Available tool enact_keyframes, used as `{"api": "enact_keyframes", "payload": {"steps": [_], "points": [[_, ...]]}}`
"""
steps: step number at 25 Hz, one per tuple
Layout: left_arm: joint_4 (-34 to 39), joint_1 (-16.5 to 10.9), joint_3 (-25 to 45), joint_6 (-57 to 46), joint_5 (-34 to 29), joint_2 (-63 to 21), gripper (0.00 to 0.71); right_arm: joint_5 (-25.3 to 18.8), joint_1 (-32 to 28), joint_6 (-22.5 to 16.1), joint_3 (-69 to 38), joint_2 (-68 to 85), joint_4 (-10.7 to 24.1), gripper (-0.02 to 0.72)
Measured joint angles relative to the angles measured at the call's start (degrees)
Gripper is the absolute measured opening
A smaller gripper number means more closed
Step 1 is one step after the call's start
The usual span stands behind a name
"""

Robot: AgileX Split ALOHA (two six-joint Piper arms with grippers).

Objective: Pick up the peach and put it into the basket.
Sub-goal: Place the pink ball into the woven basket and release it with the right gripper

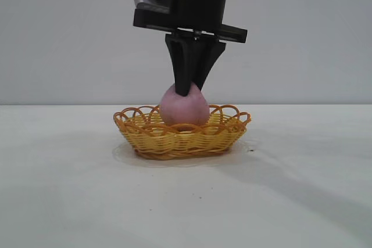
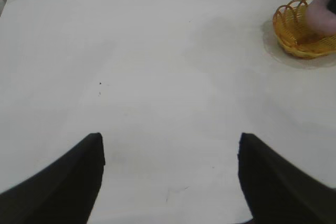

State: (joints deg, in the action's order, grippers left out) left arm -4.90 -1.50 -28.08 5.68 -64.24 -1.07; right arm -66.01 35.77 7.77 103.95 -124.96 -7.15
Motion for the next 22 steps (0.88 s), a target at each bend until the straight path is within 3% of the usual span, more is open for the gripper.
{"api": "enact_keyframes", "payload": {"steps": [3,7,9,12,14,22], "points": [[0.0,0.0,0.0,0.0,0.0,0.0,0.523,0.0,0.0,0.0,0.0,0.0,0.0,0.284],[0.0,0.0,0.0,0.0,0.0,0.0,0.523,0.0,0.0,0.0,0.0,0.0,1.4,0.270],[0.0,0.0,0.0,0.0,0.0,0.0,0.523,0.0,0.0,0.0,0.0,0.0,3.6,0.309],[0.0,0.0,0.0,0.0,0.0,0.0,0.523,0.0,-0.2,-0.1,0.1,0.5,7.2,0.295],[0.0,0.0,0.0,0.0,0.0,0.0,0.523,0.0,-1.1,-0.2,0.6,1.2,7.8,0.295],[0.0,0.0,0.0,0.0,0.0,0.0,0.523,-2.2,-12.2,-0.3,2.8,2.7,7.8,0.295]]}}
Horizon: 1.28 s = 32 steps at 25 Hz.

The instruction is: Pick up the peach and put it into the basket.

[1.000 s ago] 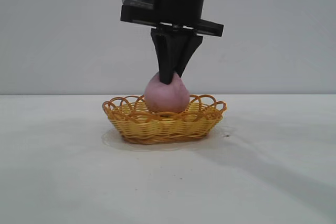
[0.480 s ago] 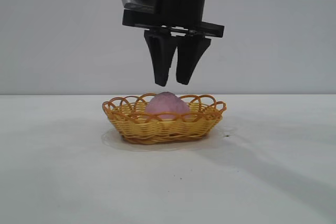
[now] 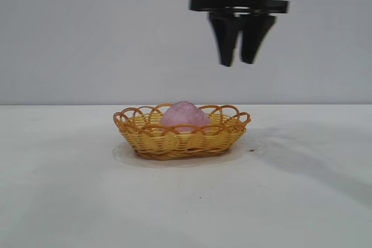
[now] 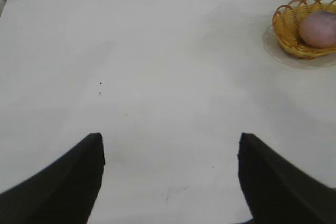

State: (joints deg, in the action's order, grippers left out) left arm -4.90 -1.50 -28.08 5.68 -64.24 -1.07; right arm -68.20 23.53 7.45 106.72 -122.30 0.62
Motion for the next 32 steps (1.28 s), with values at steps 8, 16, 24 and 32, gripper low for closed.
{"api": "enact_keyframes", "payload": {"steps": [8,16,24,32], "points": [[0.0,0.0,0.0,0.0,0.0,0.0,0.523,-2.2,-13.8,-0.1,0.0,0.0,-1.6,0.295],[0.0,0.0,0.0,0.0,0.0,0.0,0.523,-2.4,-20.5,-0.1,0.0,2.2,-3.0,0.295],[0.0,0.0,0.0,0.0,0.0,0.0,0.523,-2.6,-20.6,-0.2,-1.8,13.1,-8.0,0.295],[0.0,0.0,0.0,0.0,0.0,0.0,0.523,-3.1,-20.6,-0.4,-16.1,29.7,-7.9,0.295]]}}
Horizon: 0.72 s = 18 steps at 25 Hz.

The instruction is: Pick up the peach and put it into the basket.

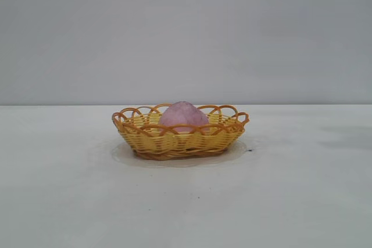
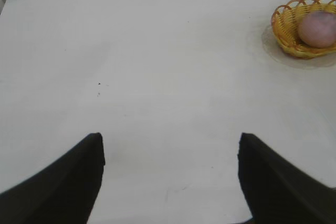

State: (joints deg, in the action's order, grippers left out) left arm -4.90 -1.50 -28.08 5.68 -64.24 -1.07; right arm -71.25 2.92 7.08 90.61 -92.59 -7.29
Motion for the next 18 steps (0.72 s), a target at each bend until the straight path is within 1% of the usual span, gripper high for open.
{"api": "enact_keyframes", "payload": {"steps": [8,18], "points": [[0.0,0.0,0.0,0.0,0.0,0.0,0.523,-0.3,0.0,0.0,-14.9,19.9,-0.1,0.295],[0.0,0.0,0.0,0.0,0.0,0.0,0.523,-0.9,0.0,0.0,-34.8,49.8,-0.1,0.295]]}}
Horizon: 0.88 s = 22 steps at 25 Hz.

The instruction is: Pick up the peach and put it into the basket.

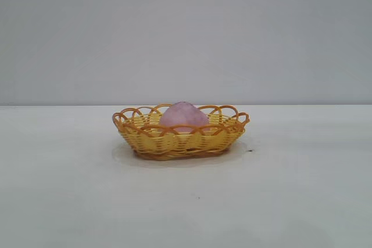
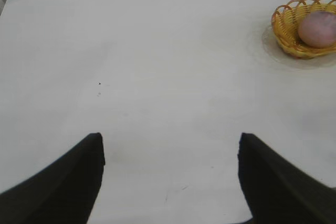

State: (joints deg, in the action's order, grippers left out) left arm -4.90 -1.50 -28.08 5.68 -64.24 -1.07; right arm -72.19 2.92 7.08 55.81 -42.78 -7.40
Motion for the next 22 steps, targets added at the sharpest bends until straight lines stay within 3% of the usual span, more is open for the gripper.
{"api": "enact_keyframes", "payload": {"steps": [6,13,22], "points": [[0.0,0.0,0.0,0.0,0.0,0.0,0.523,0.0,0.0,0.0,-12.4,17.7,0.0,0.295],[0.0,0.2,0.0,0.0,0.0,0.0,0.523,4.9,0.0,0.0,-26.0,34.0,-0.2,0.295],[0.0,0.2,0.0,0.0,0.0,0.0,0.523,6.6,0.0,0.0,-27.8,43.7,-0.3,0.295]]}}
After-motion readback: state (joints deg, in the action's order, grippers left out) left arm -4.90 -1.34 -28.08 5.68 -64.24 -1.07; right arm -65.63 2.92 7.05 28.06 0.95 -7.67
